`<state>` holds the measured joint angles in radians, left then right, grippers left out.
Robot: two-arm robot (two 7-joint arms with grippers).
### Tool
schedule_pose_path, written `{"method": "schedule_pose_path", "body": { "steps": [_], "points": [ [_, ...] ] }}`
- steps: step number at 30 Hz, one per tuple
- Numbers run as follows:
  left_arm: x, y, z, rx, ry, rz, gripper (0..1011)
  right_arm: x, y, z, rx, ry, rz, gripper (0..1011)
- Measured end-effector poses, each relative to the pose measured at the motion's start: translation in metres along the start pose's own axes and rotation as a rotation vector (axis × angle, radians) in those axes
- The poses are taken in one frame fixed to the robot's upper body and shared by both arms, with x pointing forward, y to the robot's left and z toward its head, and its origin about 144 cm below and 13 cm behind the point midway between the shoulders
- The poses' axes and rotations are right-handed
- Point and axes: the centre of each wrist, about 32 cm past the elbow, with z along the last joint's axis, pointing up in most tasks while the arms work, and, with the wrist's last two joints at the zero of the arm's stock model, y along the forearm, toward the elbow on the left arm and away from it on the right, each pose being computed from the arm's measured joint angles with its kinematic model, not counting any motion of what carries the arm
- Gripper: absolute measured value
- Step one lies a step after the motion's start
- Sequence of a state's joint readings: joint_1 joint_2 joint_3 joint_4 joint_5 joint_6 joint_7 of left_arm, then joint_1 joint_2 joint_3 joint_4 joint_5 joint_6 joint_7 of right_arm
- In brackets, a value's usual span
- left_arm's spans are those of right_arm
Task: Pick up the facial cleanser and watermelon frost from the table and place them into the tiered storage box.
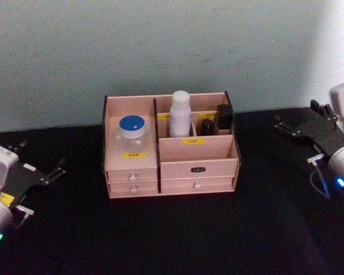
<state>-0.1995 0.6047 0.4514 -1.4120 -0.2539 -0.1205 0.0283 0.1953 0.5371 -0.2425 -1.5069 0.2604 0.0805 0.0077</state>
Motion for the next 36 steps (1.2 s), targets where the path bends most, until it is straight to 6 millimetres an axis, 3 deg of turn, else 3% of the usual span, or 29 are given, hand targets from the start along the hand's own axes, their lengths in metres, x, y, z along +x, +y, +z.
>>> {"method": "schedule_pose_path", "body": {
  "steps": [7, 11, 36],
  "points": [
    [0.0, 0.0, 0.0, 0.0, 0.0, 0.0, 1001, -0.029, 0.01, -0.021, -0.029, -0.1, -0.095, 1000],
    [0.0, 0.0, 0.0, 0.0, 0.0, 0.0, 1001, -0.036, 0.013, -0.027, -0.049, -0.097, -0.088, 1000],
    [0.0, 0.0, 0.0, 0.0, 0.0, 0.0, 1001, -0.038, 0.017, -0.032, -0.093, -0.076, -0.046, 1000]
  ]
}}
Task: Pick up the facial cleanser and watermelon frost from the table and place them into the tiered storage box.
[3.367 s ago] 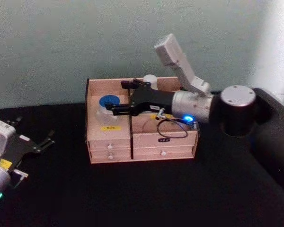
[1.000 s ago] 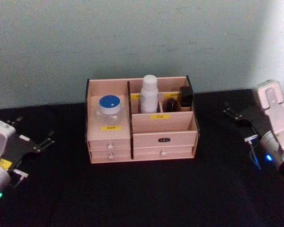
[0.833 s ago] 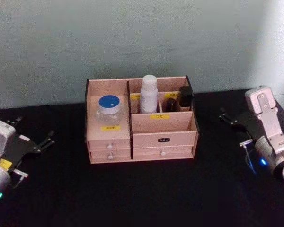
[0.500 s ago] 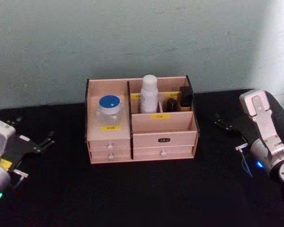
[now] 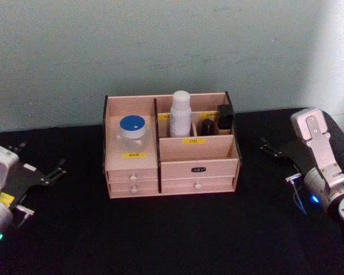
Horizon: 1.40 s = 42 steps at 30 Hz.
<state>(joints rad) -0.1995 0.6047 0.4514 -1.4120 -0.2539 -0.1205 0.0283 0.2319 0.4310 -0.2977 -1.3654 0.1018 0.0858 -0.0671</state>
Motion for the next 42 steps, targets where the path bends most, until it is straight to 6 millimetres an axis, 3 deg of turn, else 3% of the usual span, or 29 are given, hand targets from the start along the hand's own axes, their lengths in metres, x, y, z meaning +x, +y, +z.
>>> {"method": "schedule_pose_path", "body": {
  "steps": [42],
  "points": [
    [0.0, 0.0, 0.0, 0.0, 0.0, 0.0, 1001, 0.0003, -0.0004, 0.0002, 0.003, 0.0, -0.002, 1000]
  ]
}}
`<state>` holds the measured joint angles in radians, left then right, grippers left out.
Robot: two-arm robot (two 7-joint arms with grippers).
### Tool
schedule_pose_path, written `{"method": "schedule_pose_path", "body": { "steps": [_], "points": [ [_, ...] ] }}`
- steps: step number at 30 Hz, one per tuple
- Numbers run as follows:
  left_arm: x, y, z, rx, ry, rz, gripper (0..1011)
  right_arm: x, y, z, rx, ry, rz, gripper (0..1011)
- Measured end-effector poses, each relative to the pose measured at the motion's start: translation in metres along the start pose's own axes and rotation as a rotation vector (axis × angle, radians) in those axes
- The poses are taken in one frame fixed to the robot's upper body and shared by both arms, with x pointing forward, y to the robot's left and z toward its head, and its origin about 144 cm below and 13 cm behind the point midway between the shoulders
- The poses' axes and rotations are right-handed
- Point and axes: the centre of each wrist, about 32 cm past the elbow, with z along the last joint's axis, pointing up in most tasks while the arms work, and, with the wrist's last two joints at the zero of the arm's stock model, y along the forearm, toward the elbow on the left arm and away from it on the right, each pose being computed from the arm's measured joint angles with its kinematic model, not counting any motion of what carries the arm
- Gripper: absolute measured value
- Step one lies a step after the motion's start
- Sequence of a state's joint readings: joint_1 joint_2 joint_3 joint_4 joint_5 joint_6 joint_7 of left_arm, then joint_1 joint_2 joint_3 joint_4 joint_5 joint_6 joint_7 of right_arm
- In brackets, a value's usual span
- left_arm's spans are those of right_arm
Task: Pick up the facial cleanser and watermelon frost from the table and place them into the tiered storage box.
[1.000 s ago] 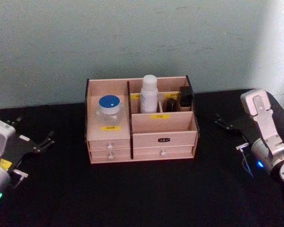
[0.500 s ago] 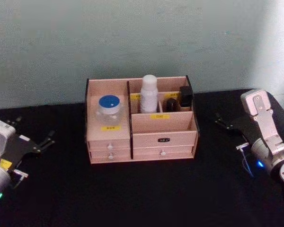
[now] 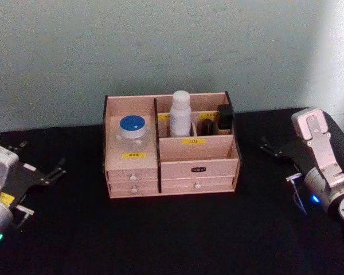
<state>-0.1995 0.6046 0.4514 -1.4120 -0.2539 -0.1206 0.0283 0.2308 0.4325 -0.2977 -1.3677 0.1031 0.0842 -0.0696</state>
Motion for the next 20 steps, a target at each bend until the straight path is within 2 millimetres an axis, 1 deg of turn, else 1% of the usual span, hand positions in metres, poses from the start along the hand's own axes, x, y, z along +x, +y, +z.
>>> {"method": "schedule_pose_path", "body": {
  "steps": [20],
  "points": [
    [0.0, 0.0, 0.0, 0.0, 0.0, 0.0, 1001, 0.0, 0.0, 0.0, 0.0, 0.0, 0.0, 1000]
  ]
}}
